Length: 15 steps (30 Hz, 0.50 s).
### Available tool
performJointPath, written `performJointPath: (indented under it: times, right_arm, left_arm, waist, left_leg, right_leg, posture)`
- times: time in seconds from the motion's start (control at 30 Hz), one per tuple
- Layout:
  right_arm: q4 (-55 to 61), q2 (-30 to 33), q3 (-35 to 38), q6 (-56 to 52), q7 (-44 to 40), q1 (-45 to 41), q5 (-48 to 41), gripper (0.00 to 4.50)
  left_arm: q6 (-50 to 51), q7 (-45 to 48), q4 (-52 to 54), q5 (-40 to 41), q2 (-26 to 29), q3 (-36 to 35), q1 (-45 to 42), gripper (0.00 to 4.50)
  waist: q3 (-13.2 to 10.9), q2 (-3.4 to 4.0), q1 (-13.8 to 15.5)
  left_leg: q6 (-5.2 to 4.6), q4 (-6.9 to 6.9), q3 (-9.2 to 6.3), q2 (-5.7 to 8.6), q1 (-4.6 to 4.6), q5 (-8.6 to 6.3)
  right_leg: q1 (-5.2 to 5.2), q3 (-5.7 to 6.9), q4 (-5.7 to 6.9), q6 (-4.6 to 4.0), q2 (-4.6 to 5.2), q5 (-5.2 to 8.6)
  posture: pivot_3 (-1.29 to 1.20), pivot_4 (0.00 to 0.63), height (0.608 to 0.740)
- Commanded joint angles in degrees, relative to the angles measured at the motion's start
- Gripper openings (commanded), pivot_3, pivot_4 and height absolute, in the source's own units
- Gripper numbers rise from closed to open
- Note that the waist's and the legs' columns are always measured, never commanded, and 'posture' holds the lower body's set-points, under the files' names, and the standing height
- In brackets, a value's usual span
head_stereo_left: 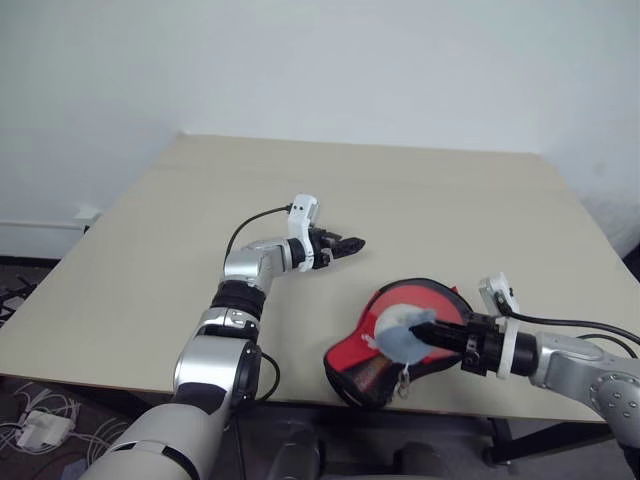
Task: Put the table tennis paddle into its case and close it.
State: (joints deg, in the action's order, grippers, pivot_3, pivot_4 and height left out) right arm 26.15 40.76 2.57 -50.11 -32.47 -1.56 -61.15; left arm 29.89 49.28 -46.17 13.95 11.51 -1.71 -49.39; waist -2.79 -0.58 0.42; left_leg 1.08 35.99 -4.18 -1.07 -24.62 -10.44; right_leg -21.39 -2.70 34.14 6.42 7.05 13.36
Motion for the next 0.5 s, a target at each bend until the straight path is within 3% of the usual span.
performJointPath:
  times: [0.03,0.27,0.5]
  right_arm:
    - [-0.4,-1.7,1.5,0.6,1.0,-3.6,0.6,0.02]
    - [-6.0,-8.3,1.1,1.7,7.3,-10.9,6.2,0.02]
    - [-12.5,-13.1,2.0,4.9,14.6,-15.2,15.4,0.02]
  left_arm:
    - [1.4,4.0,7.9,-0.2,0.3,3.6,3.6,4.07]
    - [7.9,6.6,18.9,3.6,0.8,4.7,9.0,4.07]
    - [8.6,5.2,19.2,4.4,2.3,2.8,9.0,4.07]
  waist:
    - [0.0,0.0,0.0]
    - [-0.1,-0.07,-0.3]
    - [-0.1,0.06,-0.5]
  left_leg:
    - [0.12,0.0,-0.01,0.0,0.0,-0.02]
    - [0.19,0.1,-0.02,-0.01,0.04,0.06]
    - [0.22,0.07,-0.04,-0.02,0.11,0.23]
  right_leg:
    - [0.01,0.0,0.01,-0.04,0.0,-0.03]
    - [-0.17,0.0,0.61,-0.12,0.0,-0.07]
    - [-0.18,0.0,0.71,-0.18,-0.03,-0.11]
  posture:
    - [0.0,0.0,0.74]
    - [0.0,0.0,0.74]
    - [0.0,0.0,0.74]
